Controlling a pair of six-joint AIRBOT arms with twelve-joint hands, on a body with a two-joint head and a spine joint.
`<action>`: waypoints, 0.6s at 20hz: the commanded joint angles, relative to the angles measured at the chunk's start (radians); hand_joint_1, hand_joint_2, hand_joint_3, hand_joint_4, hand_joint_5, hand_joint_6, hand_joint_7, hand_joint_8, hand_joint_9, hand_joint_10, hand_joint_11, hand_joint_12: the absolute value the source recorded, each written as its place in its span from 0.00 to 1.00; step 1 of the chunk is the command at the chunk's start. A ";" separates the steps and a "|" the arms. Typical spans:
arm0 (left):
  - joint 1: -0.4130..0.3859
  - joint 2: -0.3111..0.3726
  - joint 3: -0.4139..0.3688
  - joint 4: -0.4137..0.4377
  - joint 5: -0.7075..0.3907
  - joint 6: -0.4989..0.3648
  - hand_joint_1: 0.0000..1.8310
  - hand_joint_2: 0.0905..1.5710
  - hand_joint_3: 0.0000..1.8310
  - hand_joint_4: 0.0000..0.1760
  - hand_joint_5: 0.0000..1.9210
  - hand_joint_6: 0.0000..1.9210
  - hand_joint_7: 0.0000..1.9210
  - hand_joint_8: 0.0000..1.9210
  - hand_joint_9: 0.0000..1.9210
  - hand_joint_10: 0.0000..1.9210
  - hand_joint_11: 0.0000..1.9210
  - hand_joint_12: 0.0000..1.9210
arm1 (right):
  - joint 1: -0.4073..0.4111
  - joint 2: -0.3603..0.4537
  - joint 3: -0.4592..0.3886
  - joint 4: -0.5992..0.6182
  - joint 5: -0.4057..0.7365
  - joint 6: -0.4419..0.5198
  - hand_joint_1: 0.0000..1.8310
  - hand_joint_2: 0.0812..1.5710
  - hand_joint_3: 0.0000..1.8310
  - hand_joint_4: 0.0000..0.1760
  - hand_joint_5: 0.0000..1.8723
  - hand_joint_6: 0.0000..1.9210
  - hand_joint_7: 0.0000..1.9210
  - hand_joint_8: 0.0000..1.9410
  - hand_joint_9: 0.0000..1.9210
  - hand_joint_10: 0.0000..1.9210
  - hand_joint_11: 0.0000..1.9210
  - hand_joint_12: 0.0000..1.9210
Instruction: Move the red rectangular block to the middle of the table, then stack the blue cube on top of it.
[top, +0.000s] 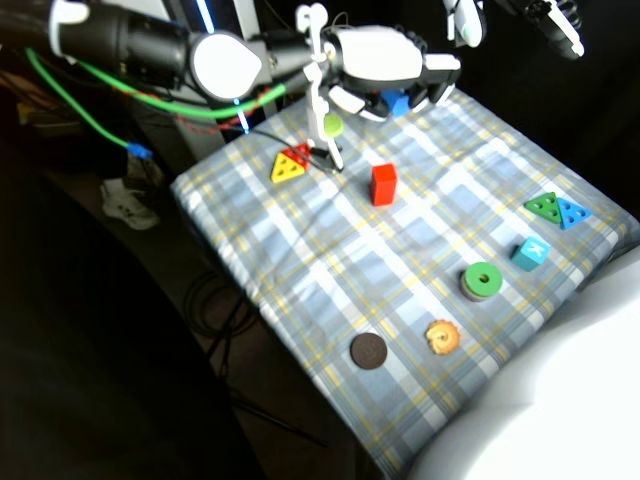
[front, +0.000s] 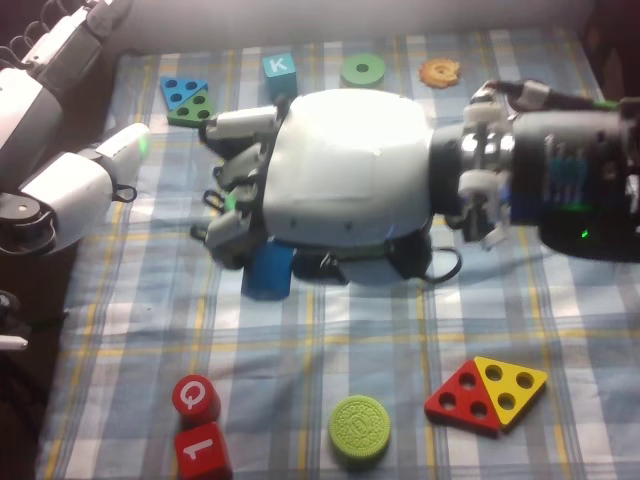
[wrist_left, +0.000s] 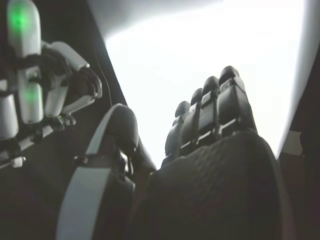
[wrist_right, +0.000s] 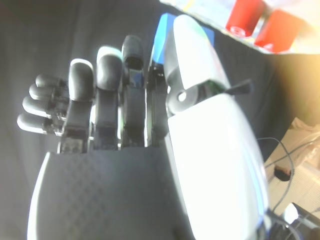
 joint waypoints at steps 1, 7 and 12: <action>-0.008 -0.002 -0.001 0.033 -0.120 -0.004 0.41 0.95 0.00 0.25 0.00 0.00 0.00 0.00 0.00 0.00 0.00 0.00 | 0.018 0.007 -0.003 0.032 0.088 -0.016 0.68 0.73 0.00 0.00 0.50 0.43 0.45 0.76 0.32 0.92 0.04 1.00; -0.007 -0.004 -0.001 0.030 -0.120 -0.004 0.39 0.95 0.00 0.27 0.00 0.00 0.00 0.00 0.00 0.00 0.00 0.00 | 0.051 0.046 -0.005 0.110 0.072 -0.112 0.68 0.71 0.00 0.00 0.53 0.40 0.48 0.69 0.38 0.83 0.10 1.00; -0.007 -0.006 0.000 0.030 -0.120 -0.004 0.40 0.95 0.00 0.16 0.00 0.00 0.00 0.00 0.00 0.00 0.00 0.00 | 0.059 0.073 -0.006 0.176 0.060 -0.175 0.68 0.71 0.00 0.00 0.53 0.40 0.49 0.69 0.38 0.89 0.08 1.00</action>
